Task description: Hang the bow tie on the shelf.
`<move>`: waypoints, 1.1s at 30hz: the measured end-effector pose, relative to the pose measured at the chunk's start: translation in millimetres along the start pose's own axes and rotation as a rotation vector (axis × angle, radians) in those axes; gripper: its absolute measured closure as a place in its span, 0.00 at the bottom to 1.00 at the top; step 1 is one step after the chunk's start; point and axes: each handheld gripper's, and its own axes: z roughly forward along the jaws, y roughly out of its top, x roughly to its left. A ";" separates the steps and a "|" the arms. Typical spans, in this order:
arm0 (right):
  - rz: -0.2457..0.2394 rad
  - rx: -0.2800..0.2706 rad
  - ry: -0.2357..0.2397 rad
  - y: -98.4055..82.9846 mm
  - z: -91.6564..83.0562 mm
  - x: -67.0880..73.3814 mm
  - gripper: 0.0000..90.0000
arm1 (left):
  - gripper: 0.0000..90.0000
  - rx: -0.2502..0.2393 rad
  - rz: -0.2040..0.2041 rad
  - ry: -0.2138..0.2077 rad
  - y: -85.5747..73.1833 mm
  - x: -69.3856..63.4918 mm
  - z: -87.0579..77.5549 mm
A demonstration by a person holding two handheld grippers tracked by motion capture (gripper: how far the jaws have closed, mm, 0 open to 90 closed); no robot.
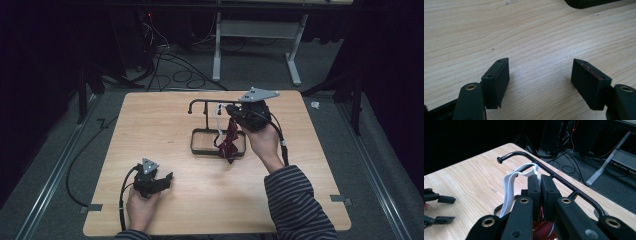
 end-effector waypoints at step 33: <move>-0.010 0.044 -0.098 24.8 37.6 -13.6 0.98 | 0.35 0.001 -0.001 -0.002 0.1 0.3 -0.2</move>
